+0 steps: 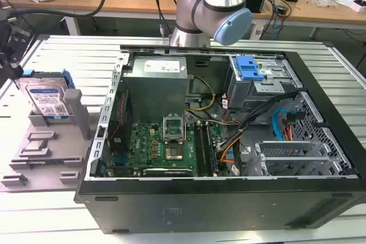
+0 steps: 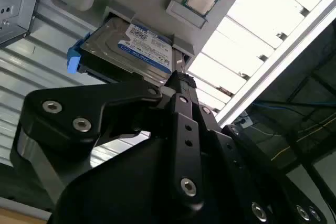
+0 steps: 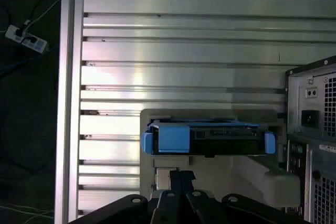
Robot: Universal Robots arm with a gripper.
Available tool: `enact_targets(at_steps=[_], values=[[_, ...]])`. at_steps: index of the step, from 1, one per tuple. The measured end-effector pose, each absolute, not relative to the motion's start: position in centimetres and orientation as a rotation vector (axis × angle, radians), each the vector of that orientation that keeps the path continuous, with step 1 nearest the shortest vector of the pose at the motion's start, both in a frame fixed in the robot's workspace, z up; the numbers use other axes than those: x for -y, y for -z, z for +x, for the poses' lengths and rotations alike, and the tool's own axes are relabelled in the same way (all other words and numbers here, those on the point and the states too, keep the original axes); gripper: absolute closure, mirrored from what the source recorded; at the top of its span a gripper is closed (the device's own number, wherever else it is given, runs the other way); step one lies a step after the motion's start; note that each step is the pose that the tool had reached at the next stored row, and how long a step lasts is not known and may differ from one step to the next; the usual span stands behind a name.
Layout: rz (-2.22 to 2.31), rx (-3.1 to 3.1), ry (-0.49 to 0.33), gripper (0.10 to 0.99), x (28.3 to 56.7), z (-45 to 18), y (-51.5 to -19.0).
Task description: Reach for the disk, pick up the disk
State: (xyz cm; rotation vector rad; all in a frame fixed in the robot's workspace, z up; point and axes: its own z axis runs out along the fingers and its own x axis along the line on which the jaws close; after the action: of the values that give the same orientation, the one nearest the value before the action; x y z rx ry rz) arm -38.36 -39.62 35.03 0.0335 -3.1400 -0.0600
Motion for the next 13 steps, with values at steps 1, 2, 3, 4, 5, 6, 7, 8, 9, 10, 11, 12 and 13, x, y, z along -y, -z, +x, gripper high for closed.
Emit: enact_targets(at_steps=[1, 2, 3, 4, 5, 6, 7, 8, 9, 10, 11, 12, 13], values=[[0.062, 3.139, 0.06, 0.98, 39.61, -38.37, -35.04], [0.09, 3.138, 0.06, 0.98, 39.62, -38.36, -35.03], [0.11, 3.137, 0.06, 0.98, 39.62, -38.36, -35.04], [0.12, 3.137, 0.06, 0.98, 39.61, -38.36, -35.03], [0.128, 3.136, 0.06, 0.98, 39.62, -38.36, -35.03], [0.143, 3.135, 0.06, 0.98, 39.61, -38.36, -35.03], [0.155, 3.135, 0.06, 0.98, 39.61, -38.36, -35.03], [0.161, 3.134, 0.06, 0.98, 39.62, -38.36, -35.03], [0.168, 3.134, 0.06, 0.98, 39.61, -38.36, -35.03], [0.176, 3.133, 0.06, 0.98, 39.61, -38.36, -35.03], [0.182, 3.133, 0.06, 0.98, 39.61, -38.36, -35.03], [0.2, 3.132, 0.06, 0.98, 39.62, -38.36, -35.03], [0.212, 3.131, 0.06, 0.98, 39.62, -38.36, -35.03]])
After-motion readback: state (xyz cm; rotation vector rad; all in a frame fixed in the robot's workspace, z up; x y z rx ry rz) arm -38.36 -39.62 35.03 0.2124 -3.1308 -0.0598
